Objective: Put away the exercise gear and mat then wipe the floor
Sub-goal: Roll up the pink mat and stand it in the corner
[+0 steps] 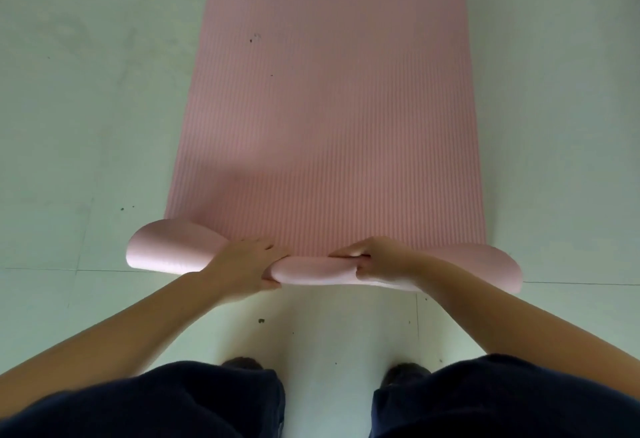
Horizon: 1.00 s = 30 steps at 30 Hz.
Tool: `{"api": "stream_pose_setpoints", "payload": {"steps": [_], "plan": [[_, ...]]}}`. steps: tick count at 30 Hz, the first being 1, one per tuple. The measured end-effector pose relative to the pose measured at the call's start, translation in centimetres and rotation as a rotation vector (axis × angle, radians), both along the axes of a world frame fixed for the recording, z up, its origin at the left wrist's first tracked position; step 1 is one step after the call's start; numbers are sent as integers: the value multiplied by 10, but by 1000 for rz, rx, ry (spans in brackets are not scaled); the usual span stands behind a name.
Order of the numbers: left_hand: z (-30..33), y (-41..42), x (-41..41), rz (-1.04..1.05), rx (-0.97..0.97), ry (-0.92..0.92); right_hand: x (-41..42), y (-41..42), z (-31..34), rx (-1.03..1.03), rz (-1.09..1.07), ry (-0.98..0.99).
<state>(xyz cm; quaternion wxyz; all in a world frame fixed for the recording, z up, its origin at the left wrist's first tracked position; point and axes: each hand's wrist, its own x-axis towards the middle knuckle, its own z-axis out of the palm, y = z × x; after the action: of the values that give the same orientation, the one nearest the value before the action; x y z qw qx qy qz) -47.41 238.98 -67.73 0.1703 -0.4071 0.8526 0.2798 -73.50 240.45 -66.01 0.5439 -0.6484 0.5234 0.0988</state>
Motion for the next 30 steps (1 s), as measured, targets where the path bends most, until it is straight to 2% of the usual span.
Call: {"api": "stream_pose_setpoints", "payload": {"steps": [3,7,12,14,17,18,20,23,24,28,30], "plan": [[0,10,10,88,150,-15,3,2,-11,79,81,8],[-12,-2,16,262,343,9,-16,2,-22,-39,-47,92],[-18,-28,8,181,351,-92,-19,7,-30,-98,-38,204],[-14,-31,2,77,215,-158,-22,3,-32,-63,-45,184],[-13,-20,-1,-144,-390,-48,-28,-6,-34,-28,-104,172],[-13,-12,-5,-202,-510,2,-29,-8,-36,-33,-130,183],[-14,4,-15,-293,-515,-28,-30,-9,-39,-78,-155,231],[-17,13,-21,-359,-273,-321,-25,-5,-39,-265,-76,371],[-17,9,-23,-357,-251,-358,-23,-3,-39,-366,-43,422],[-22,-16,-37,-291,-276,-367,-27,5,-36,-776,8,400],[-20,-29,-43,-258,-282,-367,-29,15,-37,-912,74,402]]}}
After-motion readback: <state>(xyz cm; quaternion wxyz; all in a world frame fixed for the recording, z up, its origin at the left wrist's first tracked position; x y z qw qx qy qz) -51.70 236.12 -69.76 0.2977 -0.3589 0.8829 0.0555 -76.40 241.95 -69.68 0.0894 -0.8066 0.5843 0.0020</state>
